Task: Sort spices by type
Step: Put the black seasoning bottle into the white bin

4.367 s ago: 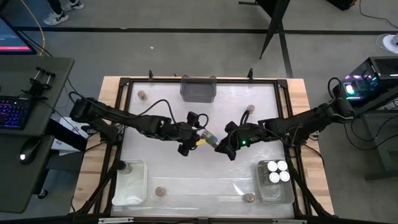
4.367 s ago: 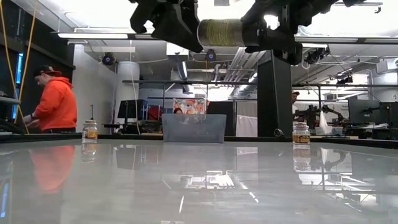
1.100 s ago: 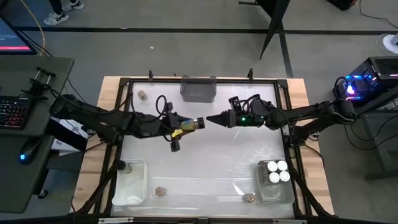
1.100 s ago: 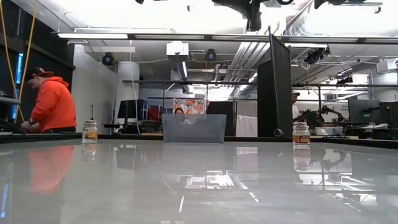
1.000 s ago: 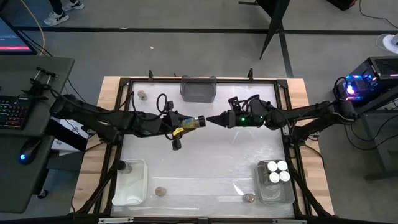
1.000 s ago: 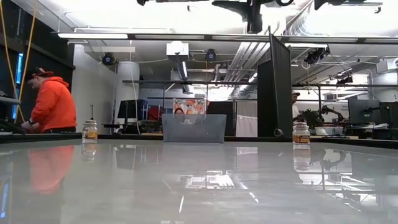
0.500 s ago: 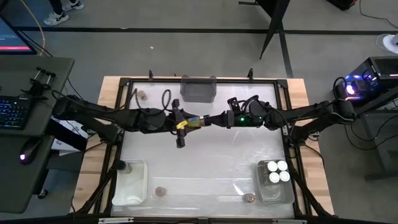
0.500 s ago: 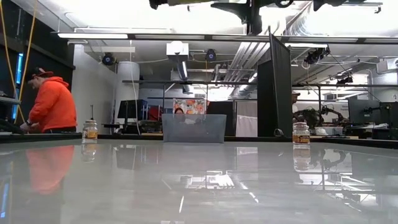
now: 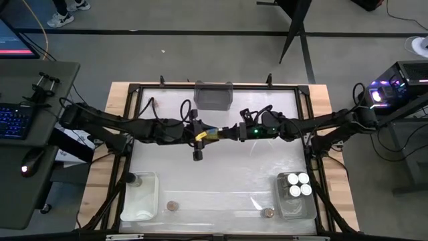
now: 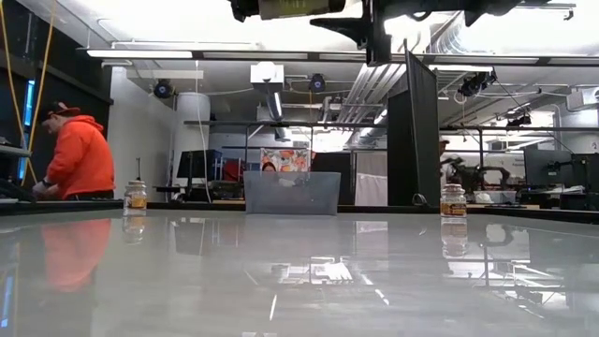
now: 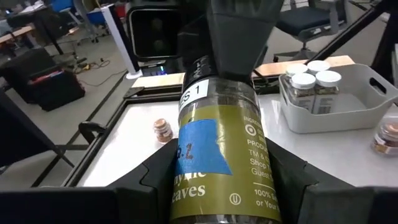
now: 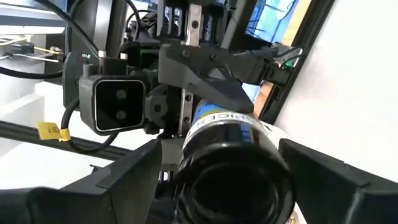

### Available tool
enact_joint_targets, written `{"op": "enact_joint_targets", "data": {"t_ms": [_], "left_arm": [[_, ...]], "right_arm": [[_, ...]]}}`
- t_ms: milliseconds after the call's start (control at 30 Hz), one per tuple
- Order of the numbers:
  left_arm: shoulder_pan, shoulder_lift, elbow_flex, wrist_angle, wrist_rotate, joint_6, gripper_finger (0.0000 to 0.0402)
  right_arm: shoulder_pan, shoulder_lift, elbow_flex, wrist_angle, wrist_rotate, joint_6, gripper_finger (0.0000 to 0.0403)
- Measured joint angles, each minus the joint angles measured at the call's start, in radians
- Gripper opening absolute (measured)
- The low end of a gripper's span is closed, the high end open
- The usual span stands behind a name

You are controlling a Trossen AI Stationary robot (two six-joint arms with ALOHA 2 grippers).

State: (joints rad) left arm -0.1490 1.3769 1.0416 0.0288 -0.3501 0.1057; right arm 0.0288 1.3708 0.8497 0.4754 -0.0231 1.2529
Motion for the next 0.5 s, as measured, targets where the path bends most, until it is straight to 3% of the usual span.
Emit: {"op": "enact_joint_targets", "data": {"t_ms": [200, 500], "left_arm": [[0.004, -0.003, 0.0, 0.001, -0.106, -0.102, 0.0159], [0.027, -0.083, 0.0, -0.002, -0.144, -0.228, 0.0159]], "right_arm": [[0.0, 0.0, 0.0, 0.023, 0.059, -0.048, 0.0317], [0.0, -0.003, 0.0, 0.083, 0.074, -0.13, 0.0317]]}}
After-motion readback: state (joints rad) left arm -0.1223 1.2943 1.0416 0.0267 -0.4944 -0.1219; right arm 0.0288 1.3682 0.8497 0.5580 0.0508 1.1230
